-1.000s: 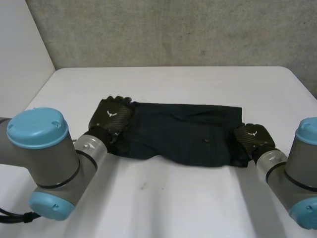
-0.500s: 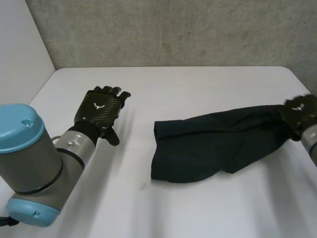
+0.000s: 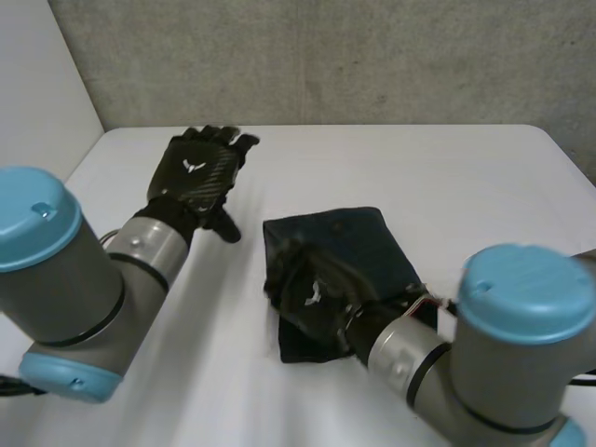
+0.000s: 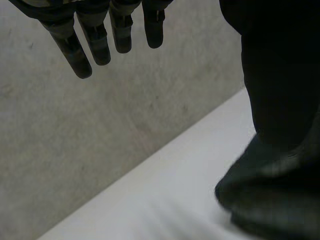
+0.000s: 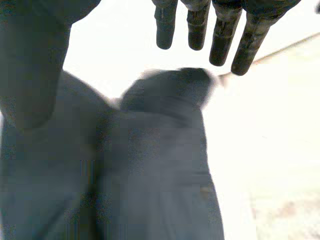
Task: Fold the shorts.
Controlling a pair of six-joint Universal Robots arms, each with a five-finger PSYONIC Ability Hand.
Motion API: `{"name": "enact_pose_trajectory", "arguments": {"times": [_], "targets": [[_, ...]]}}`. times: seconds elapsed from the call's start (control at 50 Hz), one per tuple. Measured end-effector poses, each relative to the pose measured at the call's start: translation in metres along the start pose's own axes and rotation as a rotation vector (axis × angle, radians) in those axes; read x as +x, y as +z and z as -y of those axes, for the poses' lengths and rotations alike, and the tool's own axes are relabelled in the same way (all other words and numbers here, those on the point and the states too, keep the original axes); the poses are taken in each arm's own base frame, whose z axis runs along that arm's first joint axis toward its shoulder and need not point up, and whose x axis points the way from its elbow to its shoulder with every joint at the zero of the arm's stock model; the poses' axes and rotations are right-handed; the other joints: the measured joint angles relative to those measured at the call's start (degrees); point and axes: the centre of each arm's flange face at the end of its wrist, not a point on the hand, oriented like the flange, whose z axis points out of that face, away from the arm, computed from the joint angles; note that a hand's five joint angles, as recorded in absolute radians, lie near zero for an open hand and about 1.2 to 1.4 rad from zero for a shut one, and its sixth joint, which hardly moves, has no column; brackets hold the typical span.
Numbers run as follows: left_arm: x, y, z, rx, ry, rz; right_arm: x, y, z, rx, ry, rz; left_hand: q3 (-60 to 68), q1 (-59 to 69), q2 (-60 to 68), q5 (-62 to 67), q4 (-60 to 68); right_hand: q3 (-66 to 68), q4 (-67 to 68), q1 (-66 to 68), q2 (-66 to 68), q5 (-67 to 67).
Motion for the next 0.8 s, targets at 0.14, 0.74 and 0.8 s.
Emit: {"name": "enact_pose_trajectory", "arguments": {"times": [0.14, 0.74, 0.8], "targets": [[0.022, 0.014, 0.013, 0.028, -0.061, -0.025, 0.077, -0.013, -0.001, 0.057, 0.399, -0.227, 0.0, 0.0, 0.0, 0.0, 0.0, -0.18, -0.01, 0.0, -0.08, -0.12], [0.083, 0.042, -0.072, -0.505, -0.092, -0.033, 0.1, 0.05, -0.117, -0.322, 0.935, -0.145, 0.0, 0.0, 0.0, 0.0, 0.0, -0.18, -0.01, 0.0, -0.08, -0.12], [0.084, 0.037, -0.081, -0.563, -0.074, -0.039, 0.092, 0.052, -0.122, -0.351, 0.93, -0.119, 0.0, 0.0, 0.0, 0.0, 0.0, -0.18, -0.01, 0.0, -0.08, -0.12]]}}
